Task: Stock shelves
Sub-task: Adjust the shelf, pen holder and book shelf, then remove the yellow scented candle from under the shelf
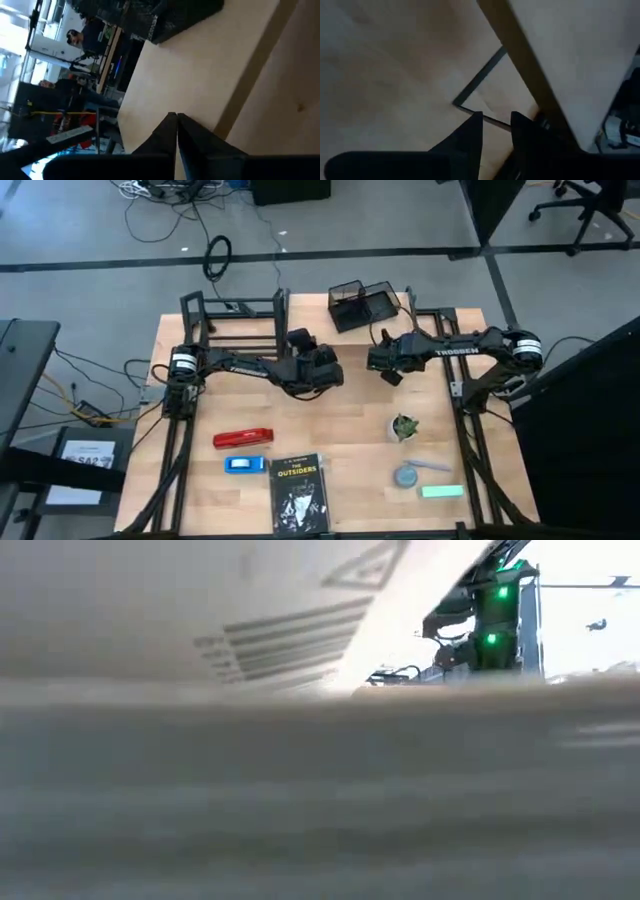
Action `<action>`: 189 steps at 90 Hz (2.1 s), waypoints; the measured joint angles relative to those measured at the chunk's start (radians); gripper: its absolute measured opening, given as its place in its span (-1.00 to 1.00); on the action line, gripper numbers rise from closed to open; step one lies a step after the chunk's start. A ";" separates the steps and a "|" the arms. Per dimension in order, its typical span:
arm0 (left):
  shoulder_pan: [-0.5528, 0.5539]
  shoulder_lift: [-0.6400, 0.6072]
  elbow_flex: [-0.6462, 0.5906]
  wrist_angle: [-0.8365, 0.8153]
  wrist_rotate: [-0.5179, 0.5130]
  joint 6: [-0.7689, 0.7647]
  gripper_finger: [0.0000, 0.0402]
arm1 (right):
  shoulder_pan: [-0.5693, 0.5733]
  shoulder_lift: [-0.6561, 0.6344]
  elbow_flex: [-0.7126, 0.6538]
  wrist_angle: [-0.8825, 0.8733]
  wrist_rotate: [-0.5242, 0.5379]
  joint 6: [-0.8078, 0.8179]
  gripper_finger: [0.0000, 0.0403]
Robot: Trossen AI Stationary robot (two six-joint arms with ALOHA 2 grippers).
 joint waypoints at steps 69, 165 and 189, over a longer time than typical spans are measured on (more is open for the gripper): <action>-0.253 0.003 0.141 -0.114 0.156 -0.140 -1.00 | 0.389 -0.166 -0.034 0.222 0.064 0.234 -0.63; -0.145 0.000 0.235 0.007 0.144 0.070 -0.79 | 0.461 0.071 -0.085 0.424 0.020 0.247 -0.56; -0.323 0.000 0.560 -0.472 -0.141 -0.062 -0.60 | 0.431 0.076 -0.281 1.093 -0.060 0.052 -0.32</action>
